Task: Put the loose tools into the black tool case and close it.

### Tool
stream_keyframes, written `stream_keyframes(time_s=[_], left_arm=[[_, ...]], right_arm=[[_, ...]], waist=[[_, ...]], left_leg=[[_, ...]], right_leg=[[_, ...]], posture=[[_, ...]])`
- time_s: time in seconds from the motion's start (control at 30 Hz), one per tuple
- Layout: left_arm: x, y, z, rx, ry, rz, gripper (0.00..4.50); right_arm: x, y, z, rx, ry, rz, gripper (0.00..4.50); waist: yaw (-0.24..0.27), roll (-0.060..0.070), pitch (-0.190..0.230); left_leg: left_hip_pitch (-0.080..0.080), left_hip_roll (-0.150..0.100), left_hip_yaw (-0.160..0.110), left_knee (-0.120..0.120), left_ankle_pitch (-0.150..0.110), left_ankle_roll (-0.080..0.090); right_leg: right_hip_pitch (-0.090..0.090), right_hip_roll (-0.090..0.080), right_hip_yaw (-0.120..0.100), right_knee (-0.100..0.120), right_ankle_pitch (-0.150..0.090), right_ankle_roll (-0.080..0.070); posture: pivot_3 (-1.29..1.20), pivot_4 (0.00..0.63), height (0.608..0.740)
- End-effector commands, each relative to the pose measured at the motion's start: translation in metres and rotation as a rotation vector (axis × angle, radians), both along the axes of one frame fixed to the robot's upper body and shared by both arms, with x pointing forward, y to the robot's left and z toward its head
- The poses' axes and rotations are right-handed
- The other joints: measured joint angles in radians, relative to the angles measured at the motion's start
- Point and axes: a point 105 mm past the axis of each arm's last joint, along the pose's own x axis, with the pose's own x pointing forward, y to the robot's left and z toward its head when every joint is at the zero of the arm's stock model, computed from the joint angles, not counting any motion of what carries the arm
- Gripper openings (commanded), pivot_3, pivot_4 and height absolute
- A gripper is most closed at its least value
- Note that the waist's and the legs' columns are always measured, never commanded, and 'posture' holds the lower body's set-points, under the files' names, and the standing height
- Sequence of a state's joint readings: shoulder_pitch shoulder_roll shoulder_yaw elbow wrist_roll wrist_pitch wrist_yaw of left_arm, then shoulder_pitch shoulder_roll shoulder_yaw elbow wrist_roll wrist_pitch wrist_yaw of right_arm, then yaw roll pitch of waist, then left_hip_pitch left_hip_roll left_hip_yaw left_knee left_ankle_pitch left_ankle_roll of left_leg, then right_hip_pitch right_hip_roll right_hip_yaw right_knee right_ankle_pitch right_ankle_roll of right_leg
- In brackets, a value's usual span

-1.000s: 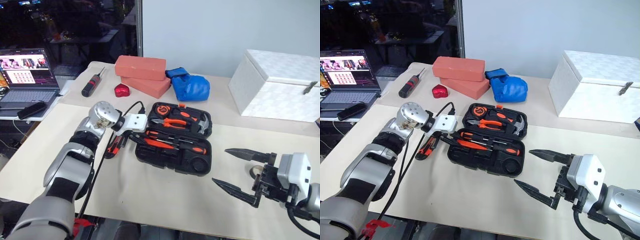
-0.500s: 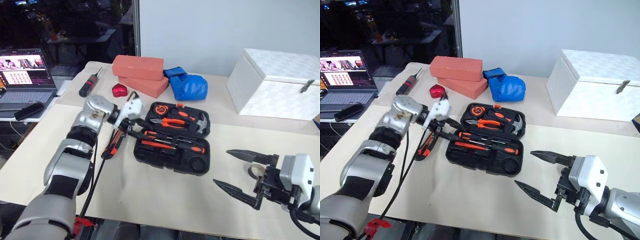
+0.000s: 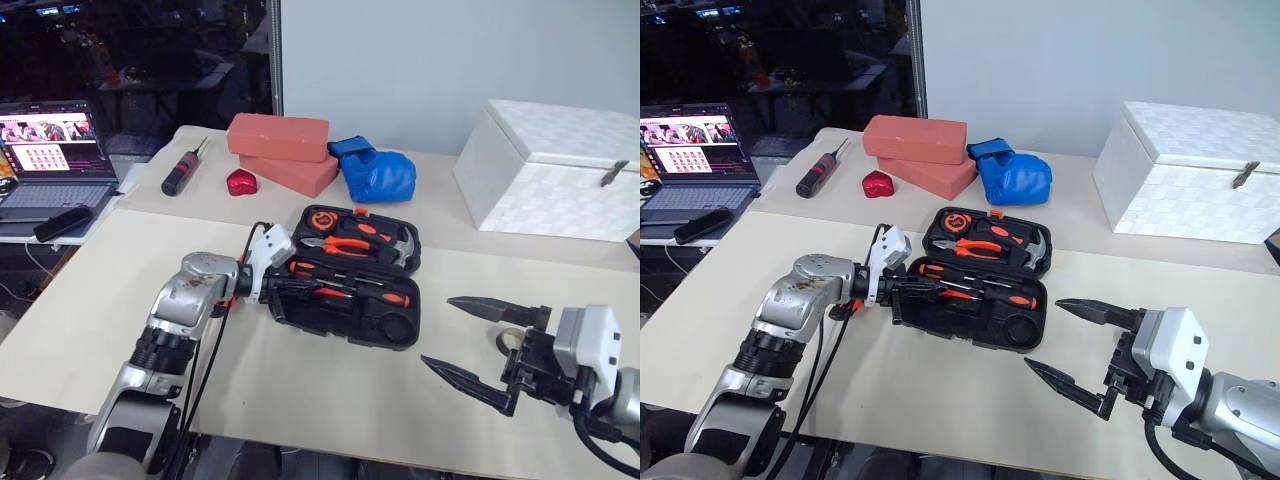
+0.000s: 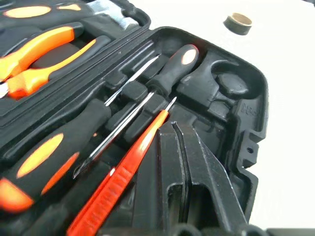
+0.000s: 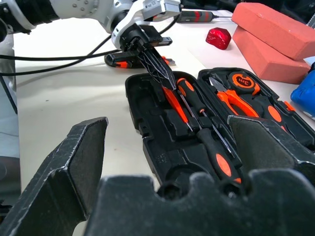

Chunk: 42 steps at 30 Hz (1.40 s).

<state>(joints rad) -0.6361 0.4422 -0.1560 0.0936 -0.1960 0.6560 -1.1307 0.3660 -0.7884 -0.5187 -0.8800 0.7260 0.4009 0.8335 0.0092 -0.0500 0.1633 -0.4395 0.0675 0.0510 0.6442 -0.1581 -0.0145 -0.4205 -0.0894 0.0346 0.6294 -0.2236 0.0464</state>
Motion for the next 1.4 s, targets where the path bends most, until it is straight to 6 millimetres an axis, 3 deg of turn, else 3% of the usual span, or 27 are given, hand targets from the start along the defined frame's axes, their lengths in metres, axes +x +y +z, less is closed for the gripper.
stream_keyframes(time_s=[0.03,0.27,0.43,0.63,0.93,1.07,1.23,1.4], left_arm=[[0.000,-0.006,0.011,-0.035,-0.044,0.007,0.01],[0.019,-0.010,0.021,-0.116,-0.055,0.146,0.01],[0.026,-0.011,0.011,-0.047,-0.064,0.188,0.01],[0.018,-0.007,-0.009,0.080,-0.037,0.149,0.01],[0.005,0.003,-0.021,0.160,0.002,0.095,0.01],[-0.001,-0.009,-0.005,0.047,-0.032,0.050,0.01],[-0.004,-0.010,-0.001,0.007,-0.008,0.030,0.01],[0.005,-0.004,-0.007,0.056,-0.026,0.079,0.01]], right_arm=[[-0.002,0.002,0.004,-0.005,-0.031,0.008,4.50],[-0.002,0.002,0.002,-0.001,-0.030,0.002,4.50],[-0.002,0.003,0.001,0.003,-0.030,0.005,4.50],[-0.003,0.003,0.000,0.003,-0.029,0.010,4.50],[-0.004,0.002,-0.002,0.002,-0.026,0.015,4.50],[-0.003,0.002,-0.002,0.001,-0.028,0.015,4.50],[-0.003,0.002,-0.002,0.002,-0.028,0.014,4.50],[-0.003,0.003,-0.002,0.003,-0.027,0.014,4.50]], waist=[[0.000,0.000,0.000],[0.003,0.000,0.000],[0.000,0.000,0.000],[-0.001,0.000,0.000],[0.001,0.000,0.000],[0.001,0.001,-0.001],[0.002,0.001,-0.001],[0.002,0.001,-0.001]], left_leg=[[0.000,0.000,0.000,0.000,0.000,0.000],[-0.001,0.000,0.000,0.000,0.000,0.000],[-0.001,0.000,0.000,0.000,0.000,0.000],[-0.001,0.000,0.000,0.000,0.000,0.000],[-0.001,0.000,0.000,0.000,0.000,-0.001],[0.000,0.000,0.000,0.000,0.000,-0.001],[-0.001,0.000,0.000,0.000,0.000,0.000],[-0.001,0.000,0.000,0.000,0.000,0.000]], right_leg=[[0.000,0.000,0.000,0.000,0.000,0.000],[0.000,0.000,0.000,-0.001,0.000,0.000],[0.000,0.000,0.000,-0.001,0.000,0.000],[-0.001,0.000,0.001,-0.001,0.000,0.000],[-0.001,0.000,0.000,-0.001,0.000,0.000],[0.000,0.000,0.001,-0.001,0.000,0.000],[-0.001,0.000,0.000,-0.001,0.000,0.000],[-0.001,0.000,0.001,-0.001,0.000,0.000]], posture=[[0.00,0.150,0.740],[0.00,0.150,0.740],[0.00,0.150,0.740],[0.00,0.150,0.740],[0.00,0.150,0.740],[0.00,0.150,0.740],[0.00,0.150,0.740],[0.00,0.150,0.740]])
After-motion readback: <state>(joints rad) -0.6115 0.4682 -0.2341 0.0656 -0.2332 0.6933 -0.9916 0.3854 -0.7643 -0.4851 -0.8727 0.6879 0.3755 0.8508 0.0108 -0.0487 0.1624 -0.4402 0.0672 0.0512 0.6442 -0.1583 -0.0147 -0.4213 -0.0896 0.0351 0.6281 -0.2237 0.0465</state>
